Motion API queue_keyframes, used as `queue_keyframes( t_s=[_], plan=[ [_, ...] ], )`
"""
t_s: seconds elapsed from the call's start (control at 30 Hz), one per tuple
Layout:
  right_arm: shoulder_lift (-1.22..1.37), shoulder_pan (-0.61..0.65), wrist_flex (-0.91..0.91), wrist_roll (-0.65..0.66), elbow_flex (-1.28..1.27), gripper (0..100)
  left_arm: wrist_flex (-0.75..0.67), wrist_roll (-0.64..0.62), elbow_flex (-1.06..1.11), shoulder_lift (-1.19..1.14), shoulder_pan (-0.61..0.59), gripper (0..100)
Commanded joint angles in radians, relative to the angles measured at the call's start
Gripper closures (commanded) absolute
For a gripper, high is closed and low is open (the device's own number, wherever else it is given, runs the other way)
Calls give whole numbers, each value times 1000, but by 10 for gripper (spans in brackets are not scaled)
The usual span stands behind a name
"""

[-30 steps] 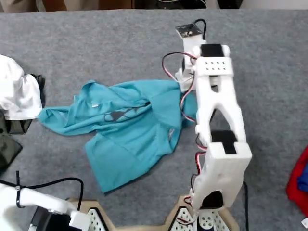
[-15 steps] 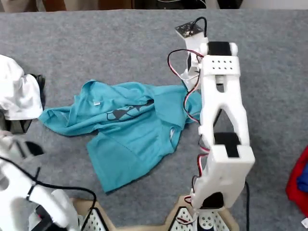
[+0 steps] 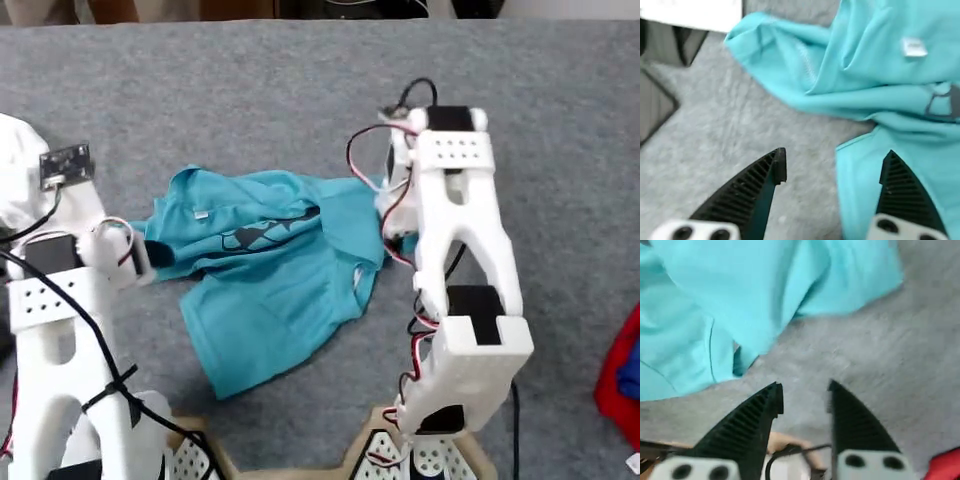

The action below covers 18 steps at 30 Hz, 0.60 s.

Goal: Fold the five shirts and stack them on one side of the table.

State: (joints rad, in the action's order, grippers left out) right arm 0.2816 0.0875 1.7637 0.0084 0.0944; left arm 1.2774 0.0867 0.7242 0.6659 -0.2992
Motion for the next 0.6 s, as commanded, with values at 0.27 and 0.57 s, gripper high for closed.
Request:
queue_keyframes(
  t_s=[0.27, 0.57],
  plan=[
    [-53, 82, -261, -193, -176, 877, -207, -152, -78, -163, 74, 694],
    [127, 84, -416, -203, -157, 909, -206, -158, -157, -308, 68, 731]
  ],
)
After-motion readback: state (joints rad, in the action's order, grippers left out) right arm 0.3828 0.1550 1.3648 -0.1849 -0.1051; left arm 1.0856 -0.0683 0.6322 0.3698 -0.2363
